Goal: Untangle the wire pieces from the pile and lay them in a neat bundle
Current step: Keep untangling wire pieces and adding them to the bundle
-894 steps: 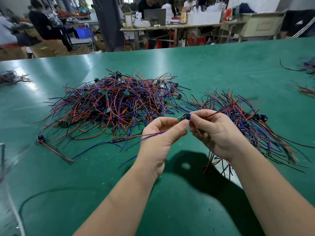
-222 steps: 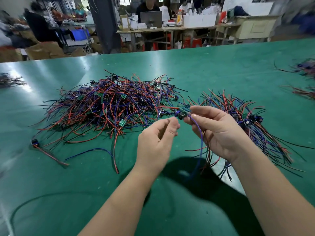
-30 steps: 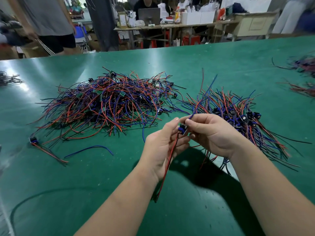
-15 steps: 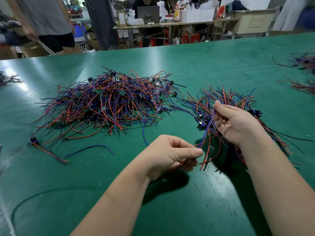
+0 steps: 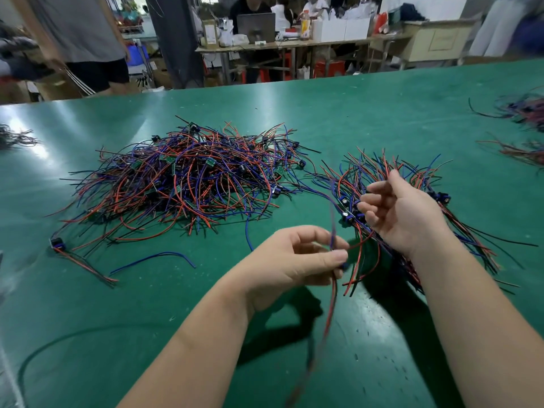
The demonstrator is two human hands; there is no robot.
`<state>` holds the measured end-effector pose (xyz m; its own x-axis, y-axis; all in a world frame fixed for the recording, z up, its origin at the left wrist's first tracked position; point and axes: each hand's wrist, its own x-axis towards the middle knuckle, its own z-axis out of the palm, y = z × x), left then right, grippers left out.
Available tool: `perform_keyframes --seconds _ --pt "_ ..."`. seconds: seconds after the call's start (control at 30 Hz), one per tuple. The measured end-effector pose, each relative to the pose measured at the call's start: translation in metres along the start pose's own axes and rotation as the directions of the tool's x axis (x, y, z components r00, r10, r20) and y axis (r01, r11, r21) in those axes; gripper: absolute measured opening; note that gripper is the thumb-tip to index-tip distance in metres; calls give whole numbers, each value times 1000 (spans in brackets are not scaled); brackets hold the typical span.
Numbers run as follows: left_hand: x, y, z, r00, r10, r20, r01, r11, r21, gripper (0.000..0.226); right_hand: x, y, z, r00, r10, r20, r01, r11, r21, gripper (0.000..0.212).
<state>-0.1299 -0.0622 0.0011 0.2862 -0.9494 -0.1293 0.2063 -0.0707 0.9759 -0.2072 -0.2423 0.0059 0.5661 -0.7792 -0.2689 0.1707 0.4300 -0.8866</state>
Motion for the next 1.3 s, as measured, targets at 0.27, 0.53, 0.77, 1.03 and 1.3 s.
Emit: perform_keyframes --seconds 0.27,0.53,0.77,1.03,1.3 --pt "10 5 -2 874 231 -427 -399 843 -361 13 -19 15 9 811 208 546 -6 938 -348 27" --pt "14 6 -4 764 188 -617 -519 748 -414 20 -26 20 20 738 56 673 -5 997 -78 30" --pt "13 -5 15 819 344 -460 -440 890 -118 23 -24 20 27 880 -12 474 -25 997 71 15" --pt "11 0 16 893 198 -404 -349 872 -344 9 -27 19 26 900 16 436 35 994 -108 6" --pt "15 -8 12 853 56 -519 -261 907 -331 28 -27 34 33 900 -229 370 348 890 -295 16"
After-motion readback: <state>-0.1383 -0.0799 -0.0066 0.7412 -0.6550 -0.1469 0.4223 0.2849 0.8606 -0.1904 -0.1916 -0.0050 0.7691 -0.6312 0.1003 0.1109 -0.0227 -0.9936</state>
